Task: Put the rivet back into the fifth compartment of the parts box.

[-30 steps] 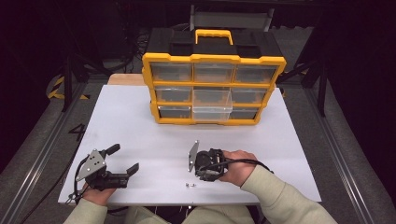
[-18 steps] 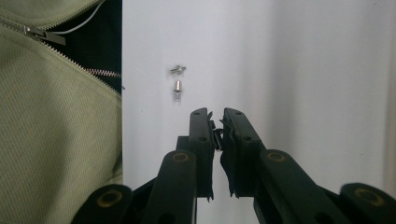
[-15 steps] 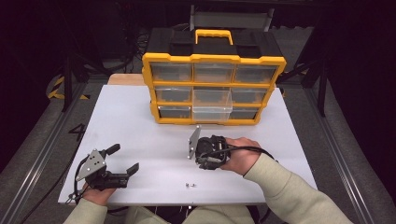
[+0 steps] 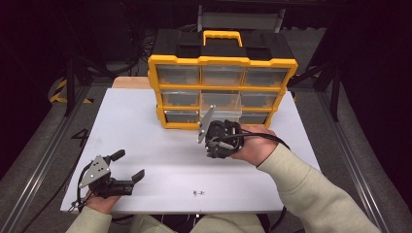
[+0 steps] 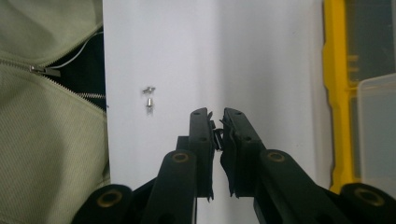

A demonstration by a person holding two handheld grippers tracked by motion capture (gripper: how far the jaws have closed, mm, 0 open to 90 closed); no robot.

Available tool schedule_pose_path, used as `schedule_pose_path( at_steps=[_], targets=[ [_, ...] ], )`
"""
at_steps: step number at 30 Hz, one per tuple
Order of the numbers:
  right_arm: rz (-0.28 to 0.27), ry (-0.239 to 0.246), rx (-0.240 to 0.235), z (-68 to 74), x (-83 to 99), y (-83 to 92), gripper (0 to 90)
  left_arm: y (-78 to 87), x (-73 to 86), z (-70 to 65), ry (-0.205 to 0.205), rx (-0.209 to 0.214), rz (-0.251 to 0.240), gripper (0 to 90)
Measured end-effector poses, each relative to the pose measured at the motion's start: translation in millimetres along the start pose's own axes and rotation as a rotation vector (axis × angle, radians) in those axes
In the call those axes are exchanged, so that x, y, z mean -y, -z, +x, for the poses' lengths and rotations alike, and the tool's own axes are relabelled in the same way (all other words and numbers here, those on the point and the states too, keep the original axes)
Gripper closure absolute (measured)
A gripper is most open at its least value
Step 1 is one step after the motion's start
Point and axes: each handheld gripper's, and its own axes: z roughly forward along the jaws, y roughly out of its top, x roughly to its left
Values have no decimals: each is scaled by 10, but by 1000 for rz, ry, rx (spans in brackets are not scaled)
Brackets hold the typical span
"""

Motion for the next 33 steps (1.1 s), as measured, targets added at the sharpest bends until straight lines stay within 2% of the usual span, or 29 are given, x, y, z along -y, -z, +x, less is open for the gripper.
schedule_pose_path(
  at_steps=[14, 19, 25, 28, 33],
  targets=[
    [-27, -51, 54, -288, -152, 360, 821, 3, -1, 1, 0, 1, 0, 21],
    [1, -63, 66, -372, -212, 404, 822, 3, 1, 4, 2, 0, 0, 21],
    [-8, -76, 85, -488, -269, 465, 821, 3, 0, 2, 1, 0, 0, 21],
    [-14, -99, 93, -542, -283, 489, 821, 2, 1, 4, 2, 0, 1, 21],
    [5, -130, 104, -733, -323, 522, 821, -1, 2, 3, 5, 2, 0, 21]
  ],
)
